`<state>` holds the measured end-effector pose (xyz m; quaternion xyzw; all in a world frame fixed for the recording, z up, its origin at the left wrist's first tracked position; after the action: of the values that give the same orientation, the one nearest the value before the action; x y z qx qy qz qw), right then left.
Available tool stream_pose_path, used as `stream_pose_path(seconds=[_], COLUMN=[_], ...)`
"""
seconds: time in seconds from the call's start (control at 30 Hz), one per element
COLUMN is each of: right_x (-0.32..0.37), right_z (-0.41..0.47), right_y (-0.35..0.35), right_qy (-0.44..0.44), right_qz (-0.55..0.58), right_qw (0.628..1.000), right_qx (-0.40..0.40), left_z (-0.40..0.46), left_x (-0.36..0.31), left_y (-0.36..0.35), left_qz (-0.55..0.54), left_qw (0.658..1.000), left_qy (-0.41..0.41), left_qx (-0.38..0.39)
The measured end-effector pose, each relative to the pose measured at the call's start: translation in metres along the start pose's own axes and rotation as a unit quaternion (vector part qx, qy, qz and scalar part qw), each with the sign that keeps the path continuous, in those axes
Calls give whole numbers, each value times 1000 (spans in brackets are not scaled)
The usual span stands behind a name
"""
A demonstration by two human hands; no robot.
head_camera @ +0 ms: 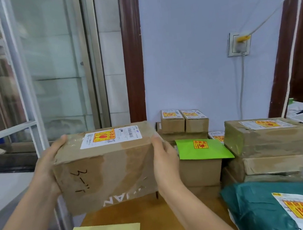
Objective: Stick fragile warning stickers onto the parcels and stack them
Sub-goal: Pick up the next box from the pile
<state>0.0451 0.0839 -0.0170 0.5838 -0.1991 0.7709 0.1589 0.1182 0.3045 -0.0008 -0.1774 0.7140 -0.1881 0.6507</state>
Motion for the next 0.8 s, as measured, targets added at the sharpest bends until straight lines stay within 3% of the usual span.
stream_pose_path(seconds=[0.33, 0.57, 0.8], right_x=[-4, -31, -41], right_z=[60, 90, 115], right_y=[-16, -19, -32], right_qy=[42, 13, 49], right_qz=[79, 118, 89], right_qw=[996, 993, 995], right_qx=[9, 21, 17], left_z=[56, 85, 116], left_x=[-21, -20, -10], left_y=[-23, -43, -45], left_qz=[3, 44, 55], left_qw=[989, 977, 982], left_qy=[-141, -201, -179], left_qx=[-44, -54, 10])
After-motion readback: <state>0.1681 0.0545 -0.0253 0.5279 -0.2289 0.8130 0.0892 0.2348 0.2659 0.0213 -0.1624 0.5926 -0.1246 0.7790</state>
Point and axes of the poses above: each hand's wrist, its own z-axis towards the middle knuckle, its own y-axis out of the back of the hand, x = y × z, the point moved 2 cm from there along z, towards the middle knuckle, and after that the axes turned 1 degree about x, right-handed, at the moved point
